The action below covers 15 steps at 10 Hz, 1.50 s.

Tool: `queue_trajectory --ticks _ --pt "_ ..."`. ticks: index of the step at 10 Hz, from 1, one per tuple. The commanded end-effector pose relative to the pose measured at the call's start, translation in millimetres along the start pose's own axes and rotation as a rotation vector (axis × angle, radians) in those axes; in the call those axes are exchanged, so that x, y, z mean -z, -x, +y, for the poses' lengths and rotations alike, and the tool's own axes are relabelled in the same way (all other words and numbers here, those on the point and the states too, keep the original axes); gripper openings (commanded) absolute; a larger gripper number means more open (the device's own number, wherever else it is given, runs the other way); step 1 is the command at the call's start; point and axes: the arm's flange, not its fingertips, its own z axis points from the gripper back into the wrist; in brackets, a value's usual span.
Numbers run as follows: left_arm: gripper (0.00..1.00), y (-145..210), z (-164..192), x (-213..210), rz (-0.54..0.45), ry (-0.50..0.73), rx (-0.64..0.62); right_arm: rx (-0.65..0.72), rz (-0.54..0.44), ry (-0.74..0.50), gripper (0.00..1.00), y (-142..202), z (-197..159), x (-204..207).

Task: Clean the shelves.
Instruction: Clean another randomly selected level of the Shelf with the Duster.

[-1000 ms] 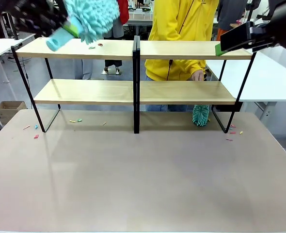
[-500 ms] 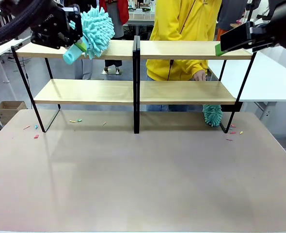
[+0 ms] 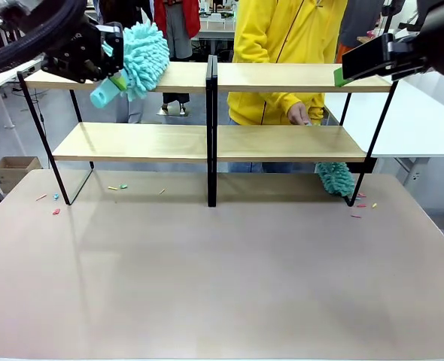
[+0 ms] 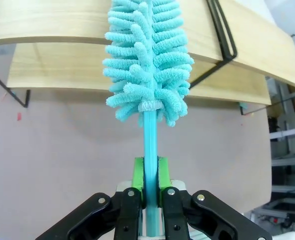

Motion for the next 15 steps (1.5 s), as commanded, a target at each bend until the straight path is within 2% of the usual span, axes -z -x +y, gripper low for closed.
queue_trajectory --ticks 1,5,7,8,9,10,11,15 --pt "0.12 -2 9 -6 -0.017 -0.091 -0.034 0.005 -0.003 0.002 1.00 0 0 -1" --pt "0.12 -16 68 -19 0.012 -0.293 -0.085 0.005 -0.003 0.002 1.00 0 0 -1" --pt "0.12 -27 98 -36 -0.033 -0.345 -0.134 0.005 -0.003 0.002 1.00 0 0 -1" --pt "0.12 -32 117 -41 -0.059 -0.454 -0.181 0.005 -0.003 0.002 1.00 0 0 -1" --pt "0.12 -35 127 -48 -0.136 -0.482 -0.248 0.005 -0.003 0.002 1.00 0 0 -1" --pt "0.12 -33 128 -52 -0.192 -0.443 -0.228 0.005 -0.003 0.002 1.00 0 0 -1" --pt "0.12 -31 122 -55 -0.203 -0.399 -0.197 0.005 -0.003 0.002 1.00 0 0 -1" --pt "0.12 -30 115 -55 -0.140 -0.305 -0.151 0.005 -0.003 0.002 1.00 0 0 -1"
